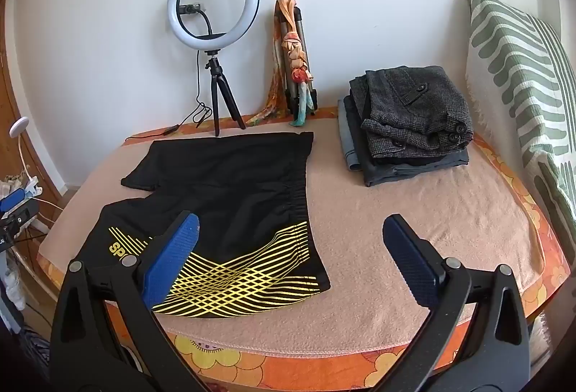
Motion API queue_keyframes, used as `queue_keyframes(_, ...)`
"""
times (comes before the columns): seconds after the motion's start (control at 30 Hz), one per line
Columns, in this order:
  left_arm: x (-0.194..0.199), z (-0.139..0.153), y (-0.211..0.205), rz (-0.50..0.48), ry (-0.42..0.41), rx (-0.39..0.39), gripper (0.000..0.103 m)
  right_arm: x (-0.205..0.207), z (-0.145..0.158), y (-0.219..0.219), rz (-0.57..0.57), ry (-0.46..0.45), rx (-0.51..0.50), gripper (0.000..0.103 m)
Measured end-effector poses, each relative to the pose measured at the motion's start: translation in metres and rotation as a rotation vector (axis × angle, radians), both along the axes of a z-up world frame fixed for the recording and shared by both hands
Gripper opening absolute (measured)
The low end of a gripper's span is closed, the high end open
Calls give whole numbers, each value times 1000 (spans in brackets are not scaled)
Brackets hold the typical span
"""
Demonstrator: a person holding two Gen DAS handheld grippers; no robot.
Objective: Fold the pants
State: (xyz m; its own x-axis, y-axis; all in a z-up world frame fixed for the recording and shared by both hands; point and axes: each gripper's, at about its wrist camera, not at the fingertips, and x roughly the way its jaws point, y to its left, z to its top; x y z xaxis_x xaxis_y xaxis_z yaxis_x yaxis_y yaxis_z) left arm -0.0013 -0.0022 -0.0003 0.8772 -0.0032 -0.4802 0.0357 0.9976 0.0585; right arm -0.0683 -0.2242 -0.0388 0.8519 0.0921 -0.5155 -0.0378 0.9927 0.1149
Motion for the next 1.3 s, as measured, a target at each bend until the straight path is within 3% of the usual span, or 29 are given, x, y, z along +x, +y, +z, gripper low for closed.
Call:
queue_keyframes(0.03, -1, 0, -2, -2, -2, 6, 103, 0, 0, 0, 1, 1, 14, 103)
queue_keyframes(0.1, 1, 0, 4, 4, 28, -58, 103, 0, 0, 0, 0, 1, 12, 103)
queue_keyframes(1.3, 0, 4, 6, 7, 19, -44, 103, 1, 0, 7, 12, 3, -6, 103)
